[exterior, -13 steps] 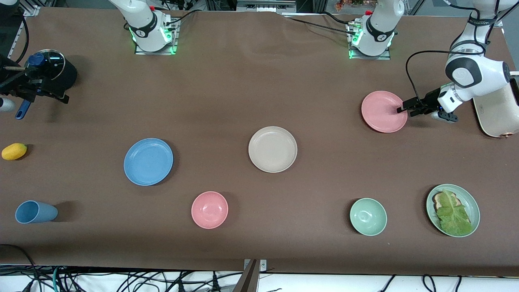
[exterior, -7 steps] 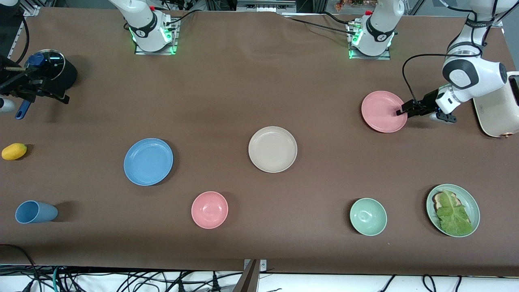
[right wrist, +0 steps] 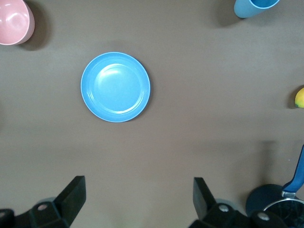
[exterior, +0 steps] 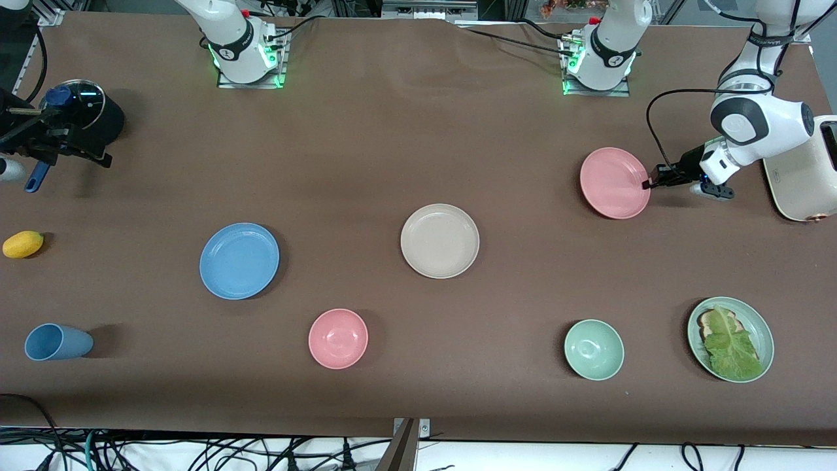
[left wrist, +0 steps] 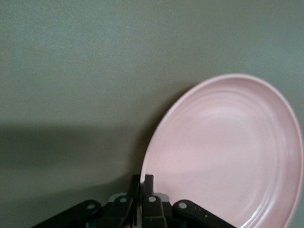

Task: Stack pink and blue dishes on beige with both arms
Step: 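Carry the pink plate with the left gripper onto the beige plate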

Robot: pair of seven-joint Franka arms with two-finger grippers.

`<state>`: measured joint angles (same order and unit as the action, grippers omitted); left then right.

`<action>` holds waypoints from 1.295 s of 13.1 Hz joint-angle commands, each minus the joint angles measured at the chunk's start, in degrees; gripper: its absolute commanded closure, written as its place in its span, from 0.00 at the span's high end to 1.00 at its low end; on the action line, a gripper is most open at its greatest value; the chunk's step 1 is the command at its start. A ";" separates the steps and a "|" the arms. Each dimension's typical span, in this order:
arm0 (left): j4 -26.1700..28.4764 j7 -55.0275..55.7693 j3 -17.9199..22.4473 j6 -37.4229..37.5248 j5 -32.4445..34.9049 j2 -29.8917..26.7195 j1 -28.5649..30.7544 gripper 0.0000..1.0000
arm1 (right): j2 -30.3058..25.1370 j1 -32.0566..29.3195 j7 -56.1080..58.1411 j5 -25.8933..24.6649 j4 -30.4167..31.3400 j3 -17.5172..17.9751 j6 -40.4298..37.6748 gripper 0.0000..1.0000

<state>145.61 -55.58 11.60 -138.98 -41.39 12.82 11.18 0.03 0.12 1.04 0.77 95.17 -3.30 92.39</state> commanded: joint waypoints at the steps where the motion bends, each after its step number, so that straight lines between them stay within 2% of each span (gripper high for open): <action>1: 0.46 -1.37 0.36 -0.59 -2.03 -0.43 -0.63 0.00 | 0.14 -0.21 0.98 -0.07 -0.87 -0.04 -0.28 1.00; 4: -0.24 -0.94 0.36 0.20 -1.94 -2.00 -0.81 0.00 | 0.14 -0.21 0.98 -0.07 -0.87 -0.04 -0.19 1.00; 9: -4.27 6.87 -0.08 2.82 -1.85 -4.21 -6.52 0.00 | 0.23 -0.21 0.98 -0.07 -0.87 -0.04 -0.19 1.00; 12: -8.67 14.42 -0.43 5.65 -1.24 -4.30 -10.55 0.00 | 0.23 -0.21 0.98 -0.07 -0.87 -0.04 -0.19 1.00; 17: -13.15 28.65 -0.52 5.65 -1.24 -4.21 -19.16 0.00 | 0.23 -0.21 0.98 -0.07 -0.87 -0.04 -0.19 1.00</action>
<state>134.16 -31.61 10.56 -134.36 -41.40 9.18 -5.10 0.06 0.12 1.05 0.77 95.17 -3.31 92.45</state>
